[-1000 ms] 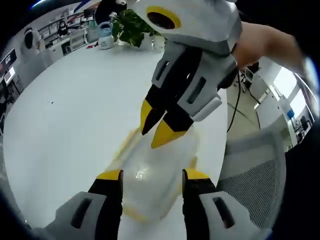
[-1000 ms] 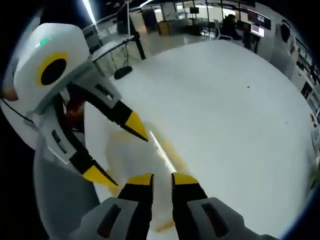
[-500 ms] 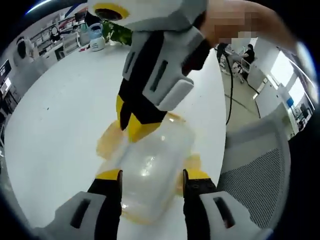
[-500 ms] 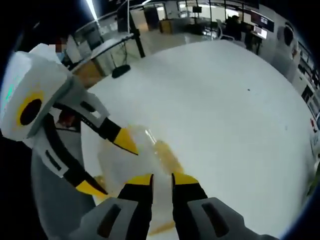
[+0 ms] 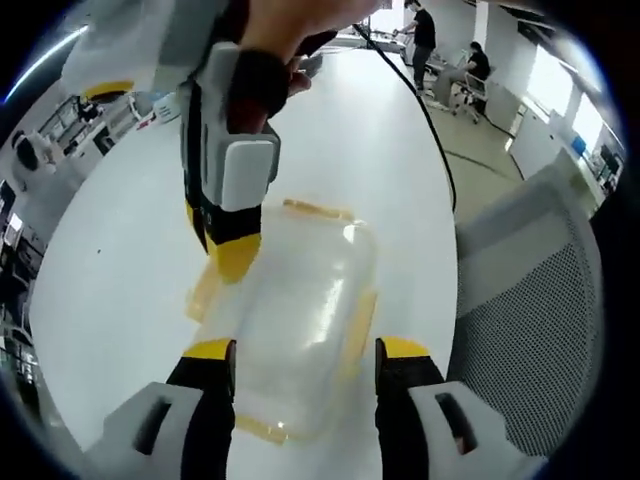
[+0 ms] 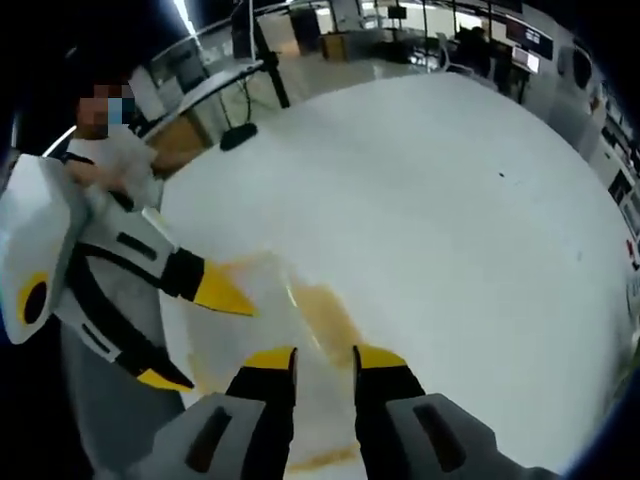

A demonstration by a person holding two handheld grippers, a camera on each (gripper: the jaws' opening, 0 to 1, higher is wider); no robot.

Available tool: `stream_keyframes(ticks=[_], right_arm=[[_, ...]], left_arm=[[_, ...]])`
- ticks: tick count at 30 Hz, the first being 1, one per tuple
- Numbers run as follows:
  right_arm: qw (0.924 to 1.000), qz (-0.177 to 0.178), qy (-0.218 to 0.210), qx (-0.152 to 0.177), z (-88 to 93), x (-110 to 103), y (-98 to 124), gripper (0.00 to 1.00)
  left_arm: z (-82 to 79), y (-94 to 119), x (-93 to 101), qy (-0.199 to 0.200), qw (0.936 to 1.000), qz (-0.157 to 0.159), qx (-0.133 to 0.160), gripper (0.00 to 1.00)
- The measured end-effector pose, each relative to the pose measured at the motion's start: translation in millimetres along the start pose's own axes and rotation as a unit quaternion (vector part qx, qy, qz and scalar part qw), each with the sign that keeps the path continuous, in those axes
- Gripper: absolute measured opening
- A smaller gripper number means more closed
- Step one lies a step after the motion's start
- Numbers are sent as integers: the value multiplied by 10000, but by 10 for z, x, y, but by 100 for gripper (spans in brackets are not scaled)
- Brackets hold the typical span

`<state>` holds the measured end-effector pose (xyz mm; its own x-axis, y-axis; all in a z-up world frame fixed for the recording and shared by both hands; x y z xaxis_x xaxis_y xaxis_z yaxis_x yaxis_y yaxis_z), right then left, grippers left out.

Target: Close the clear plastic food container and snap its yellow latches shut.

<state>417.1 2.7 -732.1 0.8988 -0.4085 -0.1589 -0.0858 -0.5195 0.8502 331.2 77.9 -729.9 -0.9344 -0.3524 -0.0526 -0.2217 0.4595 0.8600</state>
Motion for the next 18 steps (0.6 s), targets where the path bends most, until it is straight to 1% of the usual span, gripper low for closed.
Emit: stream_keyframes(ticks=[1,2,4,6,8,10,12,13,14,18], right_arm=[[9998,-125,-125,33,-6,-8,-6,22],[9997,-180,-162,23,-3,-11,-13,22],[9998,-165,-127,38,-15,-5,-13,22],[9999,-150,-5,49,-47,-7,-4,22],[9996,-265,61,59,-79,-31,-4,22],[9991,-377,163,-53,-85,-37,-29,23],[9985,-471,239,-157,-77,-37,-58,24],[9974,-511,472,-183,-79,-31,-77,24],[9972,-555,485,-158,-87,-40,-81,25],[9960,-855,144,-195,-96,-14,-110,25]], left_arm=[[3,-2,5,-28,10000,-13,4,58],[6,-5,11,-76,10000,-25,0,58],[5,-4,8,-112,9999,-40,-2,59],[8,-1,4,-144,9998,-96,-40,58],[-6,-5,-1,-351,9992,-201,-34,59],[-32,-15,-2,-484,9985,-271,-13,60],[-62,-15,10,-470,9986,-249,6,61],[-84,-27,19,-466,9987,-227,23,60],[-90,-40,28,-484,9986,-220,22,60],[-74,-110,50,-571,9981,-221,-78,60]])
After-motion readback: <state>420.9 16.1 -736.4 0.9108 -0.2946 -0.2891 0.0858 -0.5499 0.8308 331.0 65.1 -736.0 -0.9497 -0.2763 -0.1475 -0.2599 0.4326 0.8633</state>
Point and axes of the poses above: the point that each gripper's makers call its tool centre point, and the gripper's own axes: y roughly backward along the fingers, x roughly to its right, z roughly out of its underside, the point moved 6 cm from there along y, roughly backward along the fingers, and after that the axes turned 6 degrees about y, right-handed, at the moved point
